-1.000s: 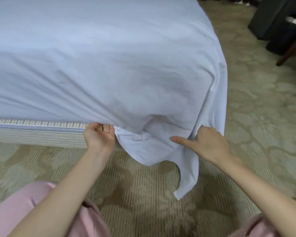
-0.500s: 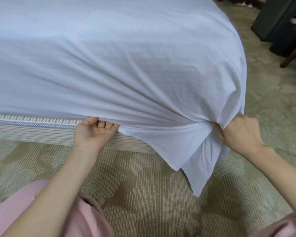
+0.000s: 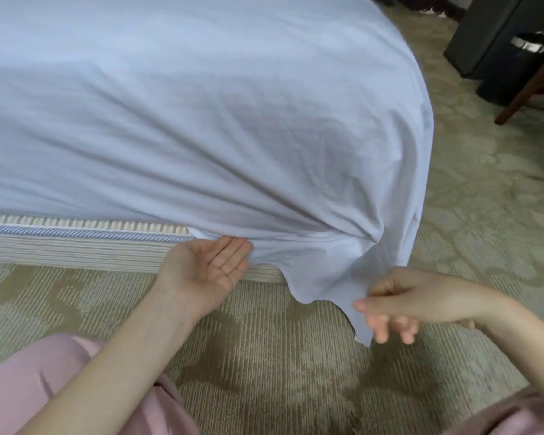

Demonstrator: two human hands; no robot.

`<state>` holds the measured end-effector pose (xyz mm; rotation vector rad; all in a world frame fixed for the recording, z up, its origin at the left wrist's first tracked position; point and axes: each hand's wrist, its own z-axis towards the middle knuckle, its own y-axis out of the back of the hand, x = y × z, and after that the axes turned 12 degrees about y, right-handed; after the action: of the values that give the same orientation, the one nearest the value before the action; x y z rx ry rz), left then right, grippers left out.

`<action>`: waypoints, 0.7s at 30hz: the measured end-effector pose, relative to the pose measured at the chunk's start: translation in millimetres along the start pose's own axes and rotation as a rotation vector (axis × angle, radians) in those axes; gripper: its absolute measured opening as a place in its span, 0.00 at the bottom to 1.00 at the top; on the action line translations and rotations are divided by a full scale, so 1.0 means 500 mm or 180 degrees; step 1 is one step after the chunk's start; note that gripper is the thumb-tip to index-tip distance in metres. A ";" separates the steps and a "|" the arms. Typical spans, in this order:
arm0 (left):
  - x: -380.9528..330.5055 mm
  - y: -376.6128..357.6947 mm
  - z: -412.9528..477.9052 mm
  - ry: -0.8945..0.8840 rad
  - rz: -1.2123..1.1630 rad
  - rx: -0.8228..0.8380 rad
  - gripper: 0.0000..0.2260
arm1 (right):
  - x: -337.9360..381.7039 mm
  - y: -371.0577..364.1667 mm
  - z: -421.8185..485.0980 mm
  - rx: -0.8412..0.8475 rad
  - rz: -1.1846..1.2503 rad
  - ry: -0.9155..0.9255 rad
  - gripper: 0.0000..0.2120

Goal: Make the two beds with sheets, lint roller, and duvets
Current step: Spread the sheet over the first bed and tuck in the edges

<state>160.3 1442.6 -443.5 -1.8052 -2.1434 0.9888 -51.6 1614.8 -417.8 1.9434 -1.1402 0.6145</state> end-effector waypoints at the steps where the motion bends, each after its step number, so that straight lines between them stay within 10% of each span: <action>1: -0.003 -0.003 -0.001 0.0038 0.0025 0.0032 0.15 | 0.017 -0.014 0.009 -0.0107 0.0519 0.0233 0.16; 4: -0.011 -0.009 0.002 0.0007 -0.0074 0.0180 0.15 | 0.033 -0.042 0.063 -0.0930 0.1833 0.0381 0.14; 11: 0.000 -0.017 0.019 -0.0022 -0.0314 0.0499 0.11 | -0.025 -0.029 0.123 -0.2634 0.1803 0.0066 0.19; 21: -0.003 -0.014 0.044 -0.0050 -0.0199 0.0885 0.11 | -0.057 0.032 0.133 -0.2885 -0.2143 0.0540 0.18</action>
<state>143.4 1432.7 -456.1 -1.5957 -1.9433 1.2197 -78.2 1570.0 -470.4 1.2994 -0.4473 -0.1140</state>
